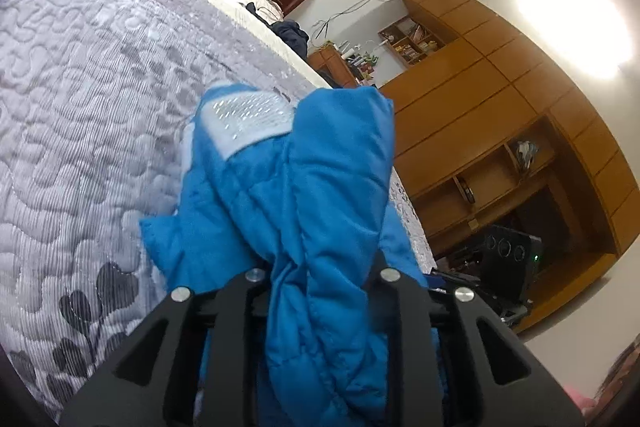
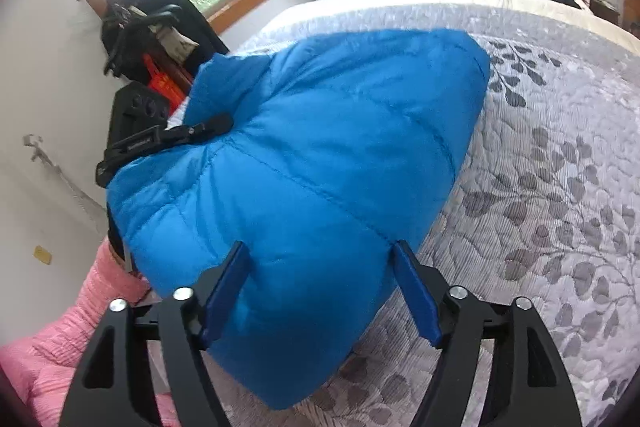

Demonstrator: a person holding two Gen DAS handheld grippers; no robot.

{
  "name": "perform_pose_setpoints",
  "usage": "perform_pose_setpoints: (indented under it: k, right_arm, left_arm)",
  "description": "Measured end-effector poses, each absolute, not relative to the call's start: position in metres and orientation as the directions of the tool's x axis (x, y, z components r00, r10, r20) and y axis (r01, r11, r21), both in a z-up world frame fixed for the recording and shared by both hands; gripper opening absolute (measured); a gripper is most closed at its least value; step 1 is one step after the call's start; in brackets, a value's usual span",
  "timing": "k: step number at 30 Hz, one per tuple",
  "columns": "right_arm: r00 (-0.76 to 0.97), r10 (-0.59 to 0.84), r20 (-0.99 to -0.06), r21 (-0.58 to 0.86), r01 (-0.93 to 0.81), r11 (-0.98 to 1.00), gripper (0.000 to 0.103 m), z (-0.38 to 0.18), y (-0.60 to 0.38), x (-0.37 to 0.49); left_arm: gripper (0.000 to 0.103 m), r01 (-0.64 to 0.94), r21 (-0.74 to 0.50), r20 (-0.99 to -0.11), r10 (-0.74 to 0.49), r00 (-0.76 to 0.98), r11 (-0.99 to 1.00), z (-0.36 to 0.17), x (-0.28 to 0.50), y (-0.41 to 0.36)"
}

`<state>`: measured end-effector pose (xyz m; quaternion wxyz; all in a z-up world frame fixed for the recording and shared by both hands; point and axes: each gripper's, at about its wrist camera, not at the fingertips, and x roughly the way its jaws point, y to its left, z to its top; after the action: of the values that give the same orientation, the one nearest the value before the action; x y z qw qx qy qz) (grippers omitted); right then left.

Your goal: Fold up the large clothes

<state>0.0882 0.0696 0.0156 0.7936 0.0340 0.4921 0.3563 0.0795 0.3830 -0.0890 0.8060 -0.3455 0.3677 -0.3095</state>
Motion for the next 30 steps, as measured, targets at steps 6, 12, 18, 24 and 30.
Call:
perform_pose_setpoints:
  k: [6, 12, 18, 24, 30]
  right_arm:
    - [0.256, 0.576, -0.776, 0.401, -0.504, 0.765, 0.080, 0.003, 0.071, 0.093]
    - [0.244, 0.612, -0.752, 0.442, -0.501, 0.744, 0.079, 0.015, 0.059, 0.085]
    - [0.223, 0.627, -0.747, 0.466, -0.497, 0.732, 0.079, 0.022, 0.045, 0.066]
    - [0.179, 0.654, -0.735, 0.513, -0.484, 0.709, 0.079, 0.022, 0.041, 0.053]
    - [0.177, 0.659, -0.731, 0.520, -0.481, 0.706, 0.079, 0.019, 0.042, 0.049]
  left_arm:
    - [0.031, 0.219, -0.800, -0.387, -0.759, 0.524, 0.559, -0.101, 0.081, 0.386]
    - [0.042, 0.180, -0.721, -0.469, -0.663, 0.584, 0.669, -0.066, 0.050, 0.397]
    - [0.049, 0.233, -0.639, -0.457, -0.605, 0.652, 0.733, -0.015, -0.017, 0.399]
    - [0.058, 0.292, -0.598, -0.473, -0.623, 0.623, 0.747, 0.008, -0.048, 0.367]
    - [0.021, 0.242, -0.607, -0.533, -0.614, 0.582, 0.757, -0.009, -0.041, 0.356]
